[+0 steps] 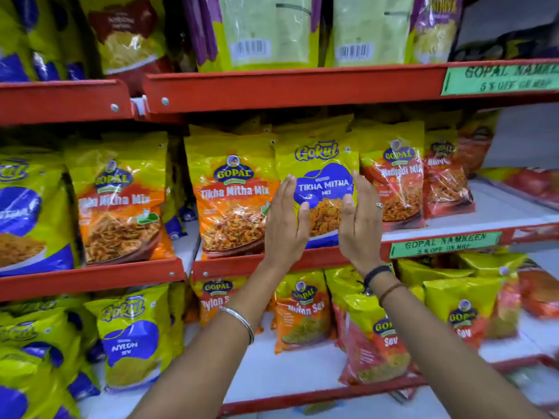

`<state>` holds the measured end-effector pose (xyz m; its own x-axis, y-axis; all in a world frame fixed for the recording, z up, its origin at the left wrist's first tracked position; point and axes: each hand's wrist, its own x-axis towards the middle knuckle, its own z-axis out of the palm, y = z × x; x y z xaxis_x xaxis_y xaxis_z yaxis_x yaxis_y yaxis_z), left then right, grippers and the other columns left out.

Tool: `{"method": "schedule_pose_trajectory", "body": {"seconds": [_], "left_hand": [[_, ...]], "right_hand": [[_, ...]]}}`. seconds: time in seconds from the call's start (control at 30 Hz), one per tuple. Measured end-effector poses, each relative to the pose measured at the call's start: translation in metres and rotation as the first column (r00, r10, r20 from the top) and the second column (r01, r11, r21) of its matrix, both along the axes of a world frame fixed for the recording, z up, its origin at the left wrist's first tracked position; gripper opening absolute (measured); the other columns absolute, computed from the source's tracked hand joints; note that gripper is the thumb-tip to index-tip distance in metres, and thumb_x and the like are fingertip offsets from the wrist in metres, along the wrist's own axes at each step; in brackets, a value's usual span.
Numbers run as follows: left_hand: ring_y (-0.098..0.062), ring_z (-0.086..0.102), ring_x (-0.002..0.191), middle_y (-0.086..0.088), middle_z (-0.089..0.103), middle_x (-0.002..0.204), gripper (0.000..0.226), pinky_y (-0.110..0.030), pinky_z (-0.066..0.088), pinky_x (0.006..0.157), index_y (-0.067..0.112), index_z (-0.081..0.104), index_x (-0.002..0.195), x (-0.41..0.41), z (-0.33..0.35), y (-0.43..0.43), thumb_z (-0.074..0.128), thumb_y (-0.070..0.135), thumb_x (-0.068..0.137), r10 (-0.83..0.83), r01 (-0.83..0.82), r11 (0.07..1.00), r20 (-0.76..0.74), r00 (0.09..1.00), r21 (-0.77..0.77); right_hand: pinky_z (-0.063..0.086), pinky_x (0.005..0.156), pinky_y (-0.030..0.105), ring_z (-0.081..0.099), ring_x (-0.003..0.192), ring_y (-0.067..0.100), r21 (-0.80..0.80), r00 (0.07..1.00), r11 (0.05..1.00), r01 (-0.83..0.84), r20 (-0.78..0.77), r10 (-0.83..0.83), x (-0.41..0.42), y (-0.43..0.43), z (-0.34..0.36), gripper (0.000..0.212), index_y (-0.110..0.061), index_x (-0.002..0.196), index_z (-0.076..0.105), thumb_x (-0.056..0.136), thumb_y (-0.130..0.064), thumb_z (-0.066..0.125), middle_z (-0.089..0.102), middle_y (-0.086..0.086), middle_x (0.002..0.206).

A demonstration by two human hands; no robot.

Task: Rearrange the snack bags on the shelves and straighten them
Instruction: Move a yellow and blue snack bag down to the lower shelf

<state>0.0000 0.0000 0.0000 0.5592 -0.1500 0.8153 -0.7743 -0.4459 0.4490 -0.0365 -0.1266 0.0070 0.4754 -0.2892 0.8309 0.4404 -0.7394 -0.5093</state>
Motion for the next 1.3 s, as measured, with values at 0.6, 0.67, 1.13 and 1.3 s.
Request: {"method": "schedule_pose_trajectory", "body": {"seconds": [0.6, 0.67, 1.13, 1.3], "left_hand": [[-0.022, 0.059, 0.109, -0.004, 0.063, 0.119, 0.054, -0.042, 0.049, 0.092, 0.013, 0.051, 0.122, 0.036, -0.025, -0.016, 0.063, 0.045, 0.080, -0.125, -0.008, 0.973, -0.559, 0.819, -0.230], [-0.021, 0.057, 0.113, -0.004, 0.062, 0.123, 0.059, -0.047, 0.048, 0.097, 0.016, 0.049, 0.123, 0.033, -0.026, -0.011, 0.065, 0.047, 0.075, -0.161, 0.016, 0.968, -0.569, 0.806, -0.252], [-0.007, 0.065, 0.097, 0.006, 0.067, 0.106, 0.044, -0.030, 0.055, 0.086, 0.027, 0.054, 0.110, -0.070, -0.008, 0.077, 0.071, 0.004, 0.076, -0.327, 0.146, 0.878, -0.349, 0.878, -0.456], [-0.021, 0.066, 0.096, -0.007, 0.069, 0.104, 0.044, -0.040, 0.054, 0.084, 0.021, 0.057, 0.104, -0.087, -0.074, 0.135, 0.075, 0.006, 0.067, -0.268, 0.016, 0.894, -0.505, 0.820, -0.449]], "right_hand": [[0.052, 0.095, 0.045, 0.064, 0.106, 0.016, 0.384, 0.857, 0.889, -0.251, -0.338, 0.388, 0.051, -0.074, -0.035, 0.050, -0.012, 0.123, 0.056, 0.082, -0.035, 0.071, 0.068, 0.006, 0.118], [0.051, 0.097, 0.048, 0.063, 0.111, 0.018, 0.420, 0.872, 0.868, -0.266, -0.280, 0.402, 0.043, -0.072, -0.037, 0.052, -0.012, 0.124, 0.055, 0.079, -0.029, 0.074, 0.066, 0.007, 0.122], [0.051, 0.096, 0.039, 0.061, 0.114, 0.023, 0.472, 0.895, 0.781, -0.409, 0.038, 0.445, -0.053, 0.017, -0.031, 0.057, -0.027, 0.116, 0.053, 0.067, -0.026, 0.082, 0.064, 0.008, 0.120], [0.052, 0.091, 0.038, 0.061, 0.109, 0.025, 0.561, 0.849, 0.741, -0.369, -0.122, 0.515, -0.061, 0.064, -0.099, 0.066, -0.014, 0.119, 0.053, 0.062, -0.020, 0.085, 0.064, 0.011, 0.118]]}}
